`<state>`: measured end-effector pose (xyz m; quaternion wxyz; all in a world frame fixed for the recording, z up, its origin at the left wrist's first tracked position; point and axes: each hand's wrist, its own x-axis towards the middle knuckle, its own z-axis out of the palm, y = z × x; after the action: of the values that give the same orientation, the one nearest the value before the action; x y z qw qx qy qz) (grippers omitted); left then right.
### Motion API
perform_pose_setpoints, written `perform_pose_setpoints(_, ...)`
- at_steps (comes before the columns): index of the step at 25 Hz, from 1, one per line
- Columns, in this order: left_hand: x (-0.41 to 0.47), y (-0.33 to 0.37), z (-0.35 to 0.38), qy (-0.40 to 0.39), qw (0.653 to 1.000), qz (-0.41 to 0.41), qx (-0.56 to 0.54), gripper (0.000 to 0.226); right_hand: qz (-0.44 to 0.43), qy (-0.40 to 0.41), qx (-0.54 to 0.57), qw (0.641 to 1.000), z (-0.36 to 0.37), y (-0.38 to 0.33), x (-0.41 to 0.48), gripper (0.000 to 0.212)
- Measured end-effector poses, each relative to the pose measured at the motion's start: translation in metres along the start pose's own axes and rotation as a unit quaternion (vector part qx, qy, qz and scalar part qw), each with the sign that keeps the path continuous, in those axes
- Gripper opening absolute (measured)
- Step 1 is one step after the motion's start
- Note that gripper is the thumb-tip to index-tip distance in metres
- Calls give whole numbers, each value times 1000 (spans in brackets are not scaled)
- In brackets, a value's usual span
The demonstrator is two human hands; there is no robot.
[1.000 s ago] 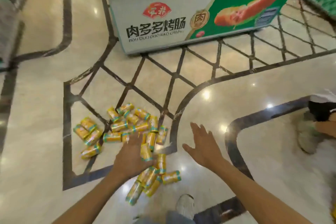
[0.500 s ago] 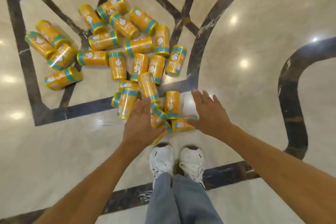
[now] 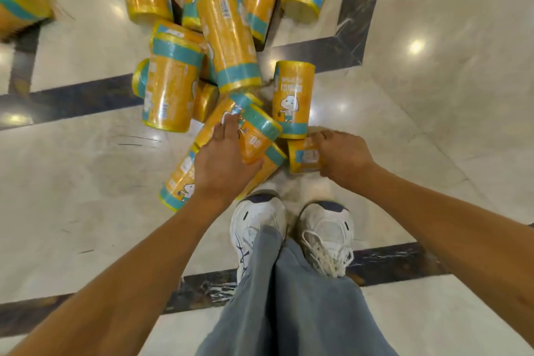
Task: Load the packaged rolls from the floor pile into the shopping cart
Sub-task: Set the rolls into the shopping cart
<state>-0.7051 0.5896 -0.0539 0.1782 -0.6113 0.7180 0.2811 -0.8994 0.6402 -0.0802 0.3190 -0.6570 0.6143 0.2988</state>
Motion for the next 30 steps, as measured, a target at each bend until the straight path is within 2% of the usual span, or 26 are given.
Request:
perform_pose_setpoints(4,-11,13,-29,-5,1000,-19,-25,90,11,2,9,1000,-24,8,-29,60)
perform_pose_setpoints(7,-31,34,-78,38,995,3,-96,82,71,52,131,987,-69,19,-68,54)
perform_pose_setpoints(10,-51,66,-159,117,976,23,-180,75,157,144,297,931,-149,31,-112,55)
perform_pose_setpoints(13,-73,97,-254,173,959,9,-224,75,181,223,384,877,-239,35,-158,56)
perform_pose_setpoints(17,-118,129,-401,245,914,55,-318,60,142,326,474,805,-379,36,-252,52)
perform_pose_setpoints(21,-177,145,-543,285,879,80,-375,64,69,398,533,744,-508,27,-352,41)
perform_pose_setpoints(25,-259,156,-674,300,813,117,-485,39,-6,455,549,701,-621,8,-472,37)
perform_pose_setpoints(28,-321,152,-753,308,782,152,-519,34,-80,464,581,664,-681,-18,-554,32)
perform_pose_setpoints(30,-350,151,-790,314,754,180,-549,29,-117,475,578,653,-711,-32,-586,30)
